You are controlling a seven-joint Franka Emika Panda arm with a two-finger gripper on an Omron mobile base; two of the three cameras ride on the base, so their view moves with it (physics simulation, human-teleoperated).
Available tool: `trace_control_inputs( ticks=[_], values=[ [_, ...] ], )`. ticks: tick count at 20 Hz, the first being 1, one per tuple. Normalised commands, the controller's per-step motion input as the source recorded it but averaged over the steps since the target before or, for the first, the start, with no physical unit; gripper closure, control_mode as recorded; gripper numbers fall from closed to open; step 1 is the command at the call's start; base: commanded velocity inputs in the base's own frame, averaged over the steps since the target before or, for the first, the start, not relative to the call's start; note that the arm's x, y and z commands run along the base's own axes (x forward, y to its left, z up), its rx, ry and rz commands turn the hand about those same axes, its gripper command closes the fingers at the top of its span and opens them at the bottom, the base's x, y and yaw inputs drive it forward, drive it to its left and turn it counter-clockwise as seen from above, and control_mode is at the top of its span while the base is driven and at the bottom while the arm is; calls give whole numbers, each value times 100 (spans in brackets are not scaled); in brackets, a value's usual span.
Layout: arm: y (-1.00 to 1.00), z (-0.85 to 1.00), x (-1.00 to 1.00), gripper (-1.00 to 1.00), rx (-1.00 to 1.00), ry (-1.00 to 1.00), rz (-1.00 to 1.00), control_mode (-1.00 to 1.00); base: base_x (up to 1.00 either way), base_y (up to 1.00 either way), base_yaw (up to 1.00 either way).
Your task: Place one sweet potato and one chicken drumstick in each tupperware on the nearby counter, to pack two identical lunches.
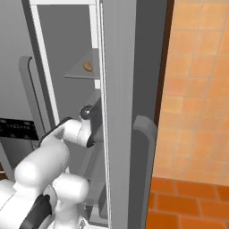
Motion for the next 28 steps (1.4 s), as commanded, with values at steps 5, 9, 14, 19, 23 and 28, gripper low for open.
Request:
trace_control_inputs(
  ticks=[5,9,14,19,23,28],
  values=[
    [-7,15,53,-100,8,10,0,-100,0,0,0],
    [0,-4,55,-100,0,5,0,-100,0,0,0],
    [-2,-21,59,-100,0,5,0,-100,0,0,0],
    [-15,-45,56,-100,0,6,0,-100,0,0,0],
    [-16,-20,67,-100,0,5,0,-100,0,0,0],
    [-13,-25,66,-100,0,7,0,-100,0,0,0]
  ],
)
